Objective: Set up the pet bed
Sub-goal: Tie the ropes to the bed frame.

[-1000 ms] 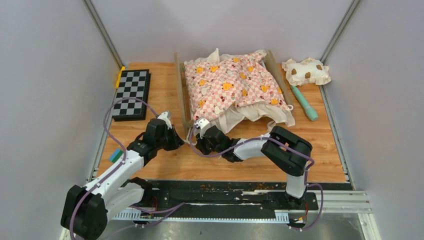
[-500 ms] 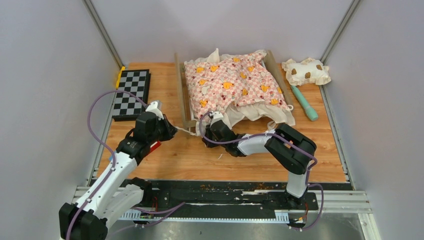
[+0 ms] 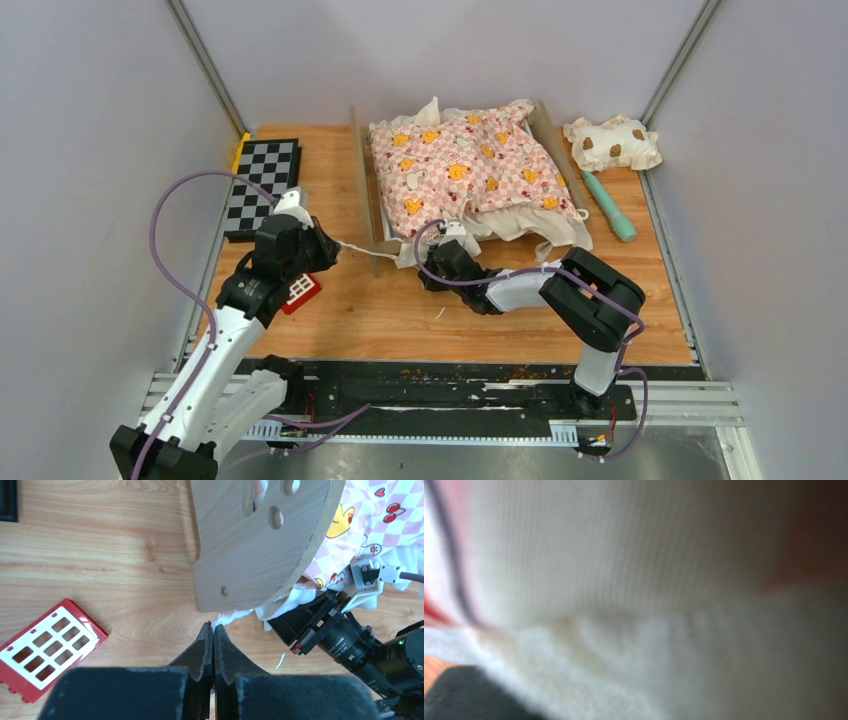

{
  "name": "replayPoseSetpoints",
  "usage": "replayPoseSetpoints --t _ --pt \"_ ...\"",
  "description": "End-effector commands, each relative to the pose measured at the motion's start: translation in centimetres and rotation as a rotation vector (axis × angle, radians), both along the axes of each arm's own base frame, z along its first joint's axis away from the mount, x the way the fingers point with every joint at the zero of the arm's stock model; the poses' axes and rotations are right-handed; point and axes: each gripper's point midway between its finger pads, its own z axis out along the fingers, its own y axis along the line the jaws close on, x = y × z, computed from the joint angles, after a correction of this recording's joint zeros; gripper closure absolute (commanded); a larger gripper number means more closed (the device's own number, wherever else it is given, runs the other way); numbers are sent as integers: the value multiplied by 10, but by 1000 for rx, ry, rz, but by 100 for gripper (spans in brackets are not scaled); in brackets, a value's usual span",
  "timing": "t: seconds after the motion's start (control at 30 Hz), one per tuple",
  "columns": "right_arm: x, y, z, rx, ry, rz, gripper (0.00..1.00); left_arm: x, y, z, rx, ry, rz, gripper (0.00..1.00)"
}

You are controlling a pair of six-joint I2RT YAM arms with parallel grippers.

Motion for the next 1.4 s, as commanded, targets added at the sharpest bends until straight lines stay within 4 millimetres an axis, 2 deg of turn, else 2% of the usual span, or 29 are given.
replayPoseSetpoints --t 0.0,0.23,0.43,0.57,0.67,0.9,1.37 --pt "-26 -74 -68 -197 210 -175 100 6 28 49 47 -130 119 100" --pt "-24 -74 -62 -187 191 -177 100 -5 59 61 73 -175 273 100" --pt "-22 -71 -41 -226 94 -158 100 -9 65 51 80 -163 300 100" --pt "-20 -84 -29 -300 34 -220 100 -7 65 46 85 -150 304 100" --pt "-22 -94 -30 -318 50 -285 100 -5 66 43 94 -139 313 100" --pt "-27 -120 -38 -358 84 -428 100 -1 78 52 134 -136 376 100" --pt "-26 -125 -41 -420 38 -491 100 -14 130 70 225 -165 628 100"
